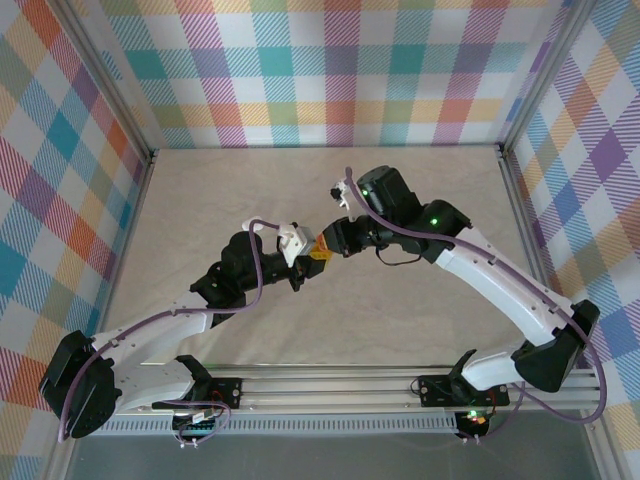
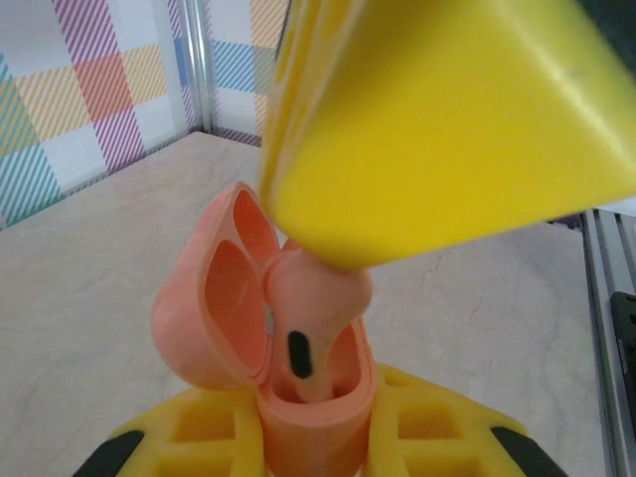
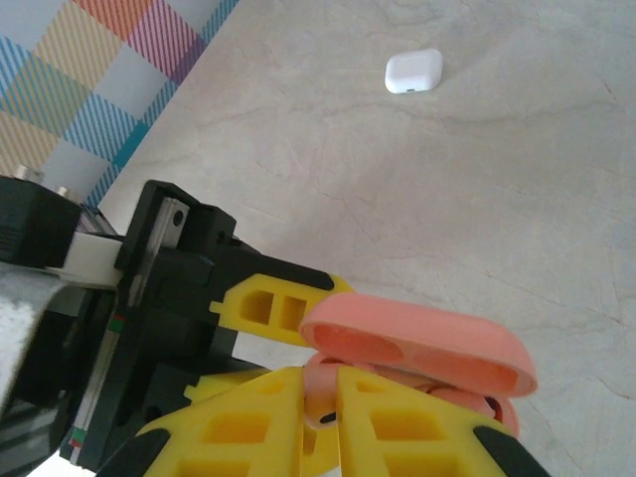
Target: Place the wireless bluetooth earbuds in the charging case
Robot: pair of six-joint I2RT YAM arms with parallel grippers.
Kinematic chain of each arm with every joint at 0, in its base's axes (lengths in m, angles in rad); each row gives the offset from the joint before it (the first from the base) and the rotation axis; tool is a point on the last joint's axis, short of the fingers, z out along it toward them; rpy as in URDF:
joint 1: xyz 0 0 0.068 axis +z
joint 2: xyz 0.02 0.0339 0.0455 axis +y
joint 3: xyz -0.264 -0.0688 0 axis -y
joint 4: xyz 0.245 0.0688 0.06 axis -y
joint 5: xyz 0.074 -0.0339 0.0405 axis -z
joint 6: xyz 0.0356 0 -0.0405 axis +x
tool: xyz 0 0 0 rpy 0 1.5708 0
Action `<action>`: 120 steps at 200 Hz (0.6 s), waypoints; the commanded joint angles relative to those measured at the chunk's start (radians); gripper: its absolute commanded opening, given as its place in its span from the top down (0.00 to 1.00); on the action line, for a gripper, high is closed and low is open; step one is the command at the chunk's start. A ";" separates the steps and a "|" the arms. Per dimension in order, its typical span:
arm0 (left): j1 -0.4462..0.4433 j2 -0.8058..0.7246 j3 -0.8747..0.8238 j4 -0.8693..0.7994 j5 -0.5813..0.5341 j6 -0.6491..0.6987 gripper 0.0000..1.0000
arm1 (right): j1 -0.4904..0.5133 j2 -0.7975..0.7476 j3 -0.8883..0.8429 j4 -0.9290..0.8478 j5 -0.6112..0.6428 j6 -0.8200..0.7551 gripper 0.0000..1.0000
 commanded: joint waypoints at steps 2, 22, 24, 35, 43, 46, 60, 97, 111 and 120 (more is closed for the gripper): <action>-0.012 -0.013 0.001 0.064 -0.003 -0.011 1.00 | 0.010 -0.020 -0.025 -0.037 0.002 0.011 0.82; -0.012 -0.017 0.002 0.065 0.000 -0.014 1.00 | 0.010 -0.015 -0.025 -0.036 0.004 0.009 0.82; -0.012 -0.018 0.002 0.064 0.001 -0.015 1.00 | 0.011 -0.014 -0.025 -0.035 0.003 0.009 0.82; -0.012 -0.022 0.002 0.065 0.002 -0.016 1.00 | 0.011 -0.011 -0.023 -0.035 0.002 0.008 0.82; -0.012 -0.024 0.002 0.063 0.002 -0.016 1.00 | 0.011 -0.009 -0.020 -0.035 0.000 0.009 0.82; -0.012 -0.024 0.000 0.063 0.001 -0.016 1.00 | 0.011 -0.011 -0.020 -0.035 0.000 0.009 0.82; -0.013 -0.028 0.001 0.058 0.001 -0.015 1.00 | 0.010 -0.021 -0.019 -0.026 0.001 0.011 0.82; -0.012 -0.046 0.003 0.030 0.017 -0.011 1.00 | 0.010 -0.080 -0.001 -0.011 0.035 0.008 0.81; -0.012 -0.058 0.014 -0.001 0.033 -0.004 1.00 | 0.007 -0.084 0.030 -0.027 0.052 -0.006 0.80; -0.012 -0.067 0.018 -0.021 0.046 0.000 1.00 | 0.003 -0.082 0.052 -0.040 0.065 -0.019 0.76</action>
